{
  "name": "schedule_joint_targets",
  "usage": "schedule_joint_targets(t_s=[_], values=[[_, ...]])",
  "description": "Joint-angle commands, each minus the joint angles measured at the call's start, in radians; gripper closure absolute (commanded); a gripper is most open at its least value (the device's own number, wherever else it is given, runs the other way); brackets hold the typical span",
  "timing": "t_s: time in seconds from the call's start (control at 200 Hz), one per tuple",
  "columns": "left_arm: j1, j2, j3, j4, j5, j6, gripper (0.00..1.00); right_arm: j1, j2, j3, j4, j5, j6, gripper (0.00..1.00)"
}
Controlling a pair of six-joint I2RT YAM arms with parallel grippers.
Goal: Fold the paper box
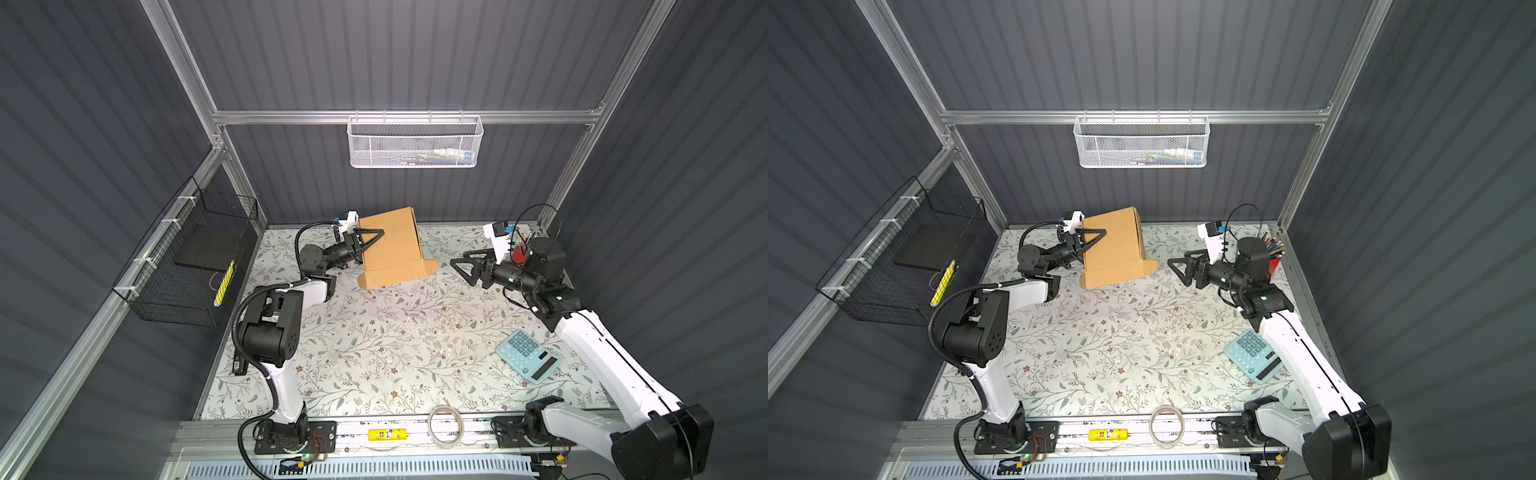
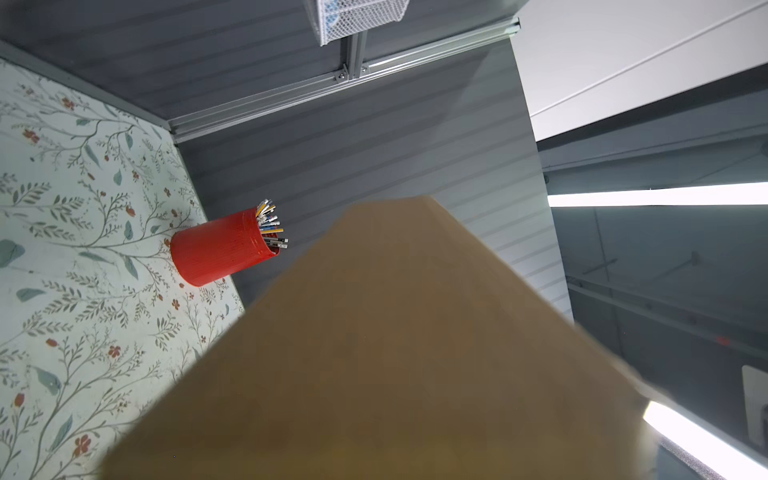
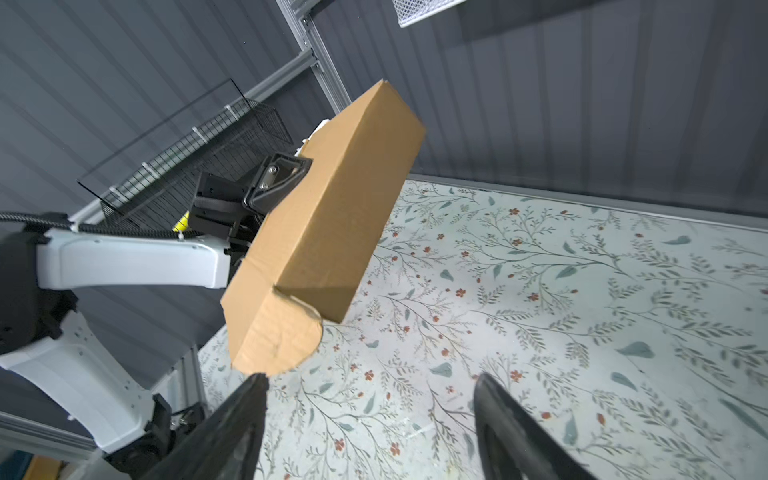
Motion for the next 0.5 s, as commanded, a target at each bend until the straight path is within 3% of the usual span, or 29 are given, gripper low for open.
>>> schedule_joint_targets(t_s=[0.0, 0.245, 0.495], values=[[0.013, 0.045, -0.035, 0.036, -0.002, -0.14, 0.61, 0.026, -0.033, -0.036, -0.043, 0.102, -0.203, 0.22], [0.018, 0.055, -0.086, -0.01, -0.033, -0.235, 0.63, 0.167, -0.009, -0.061, -0.063, 0.308, -0.444, 0.21], [0.018, -0.047, -0.086, -0.371, 0.006, -0.068, 0.63, 0.205, 0.007, -0.112, 0.009, 0.288, -0.52, 0.2]])
